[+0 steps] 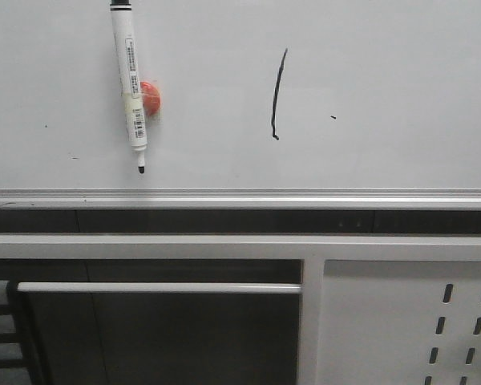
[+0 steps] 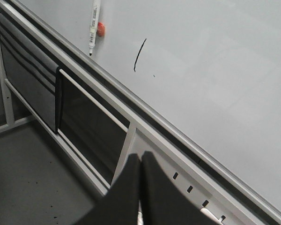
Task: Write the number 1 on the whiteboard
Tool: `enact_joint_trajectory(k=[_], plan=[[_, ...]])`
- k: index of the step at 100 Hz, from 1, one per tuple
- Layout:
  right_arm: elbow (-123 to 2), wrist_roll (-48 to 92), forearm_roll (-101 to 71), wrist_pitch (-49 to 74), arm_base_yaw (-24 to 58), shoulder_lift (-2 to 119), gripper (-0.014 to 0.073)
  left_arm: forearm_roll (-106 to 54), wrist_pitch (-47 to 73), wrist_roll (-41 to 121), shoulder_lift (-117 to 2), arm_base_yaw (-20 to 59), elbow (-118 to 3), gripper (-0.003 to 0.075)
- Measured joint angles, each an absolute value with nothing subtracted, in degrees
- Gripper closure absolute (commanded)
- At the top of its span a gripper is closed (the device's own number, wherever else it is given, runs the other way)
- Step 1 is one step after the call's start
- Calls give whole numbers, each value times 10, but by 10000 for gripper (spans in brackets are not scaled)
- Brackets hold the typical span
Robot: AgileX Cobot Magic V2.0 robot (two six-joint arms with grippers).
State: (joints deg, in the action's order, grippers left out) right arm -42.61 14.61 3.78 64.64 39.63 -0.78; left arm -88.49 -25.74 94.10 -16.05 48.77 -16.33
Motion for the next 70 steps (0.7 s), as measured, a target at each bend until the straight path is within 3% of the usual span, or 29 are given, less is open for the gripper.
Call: enact_joint_trajectory(k=[57,70], plan=[[-426,146,38,646,396,-8,655,-885,-256,952,-161,488,-163,738],[-426,146,38,646,396,-8,655,-886,-302,979,-161,488,-163,738]])
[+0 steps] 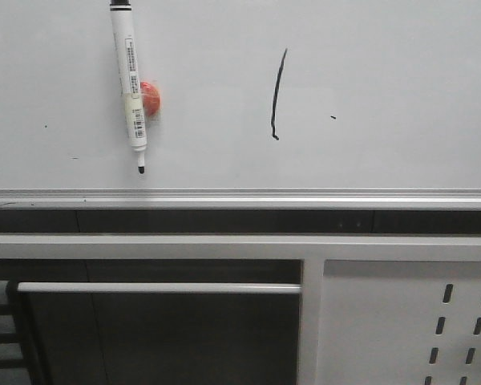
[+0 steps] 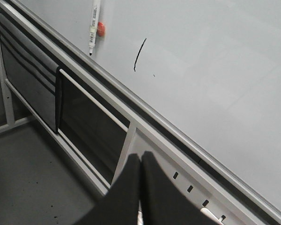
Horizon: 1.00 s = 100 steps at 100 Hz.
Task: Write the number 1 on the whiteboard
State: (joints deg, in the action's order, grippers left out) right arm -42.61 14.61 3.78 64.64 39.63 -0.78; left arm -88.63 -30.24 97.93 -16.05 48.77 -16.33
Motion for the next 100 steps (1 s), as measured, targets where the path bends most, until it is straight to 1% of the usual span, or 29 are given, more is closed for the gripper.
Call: enact_joint_trajectory(k=[11,32,42,51,62,70,84,89,100], plan=[[-426,146,38,646,396,-8,655,-892,-338,986,-161,488,-163,738],[-426,146,38,646,396,-8,655,-883,-345,985,-160,488,-163,738],[-426,146,37,646,396,-8,655,-842,-345,940,-158,480,-163,738],[-426,146,37,646,396,-8,655,-758,-340,840,-158,457,-163,738],[-426,146,37,646,396,-8,655,-639,-307,705,-157,409,-163,738],[-426,146,37,646,396,-8,655,-533,-261,605,-156,361,-161,738],[-426,146,37,646,396,-8,655,-315,-164,376,-155,278,-149,738],[-426,145,37,648,396,-8,655,-241,-125,285,-152,255,-147,738],[-426,145,37,648,396,-8,655,-94,-62,139,-141,214,-138,738]])
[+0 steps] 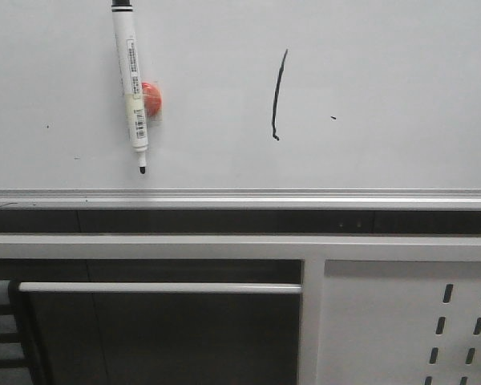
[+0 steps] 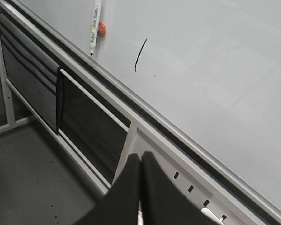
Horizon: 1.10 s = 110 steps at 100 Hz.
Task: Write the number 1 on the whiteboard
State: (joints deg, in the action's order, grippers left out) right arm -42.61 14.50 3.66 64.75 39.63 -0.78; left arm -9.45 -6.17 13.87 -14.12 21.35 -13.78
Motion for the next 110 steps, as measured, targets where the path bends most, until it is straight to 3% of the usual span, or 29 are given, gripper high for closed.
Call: enact_joint_trajectory(k=[15,38,65,110], plan=[[-426,145,37,648,396,-8,655,3,-37,4,-106,137,-106,738],[-426,145,37,648,396,-8,655,28,5,-31,-27,60,-62,738],[-426,145,37,648,396,-8,655,41,70,-32,3,52,3,738],[-426,145,37,648,396,-8,655,49,192,-15,3,52,3,738]])
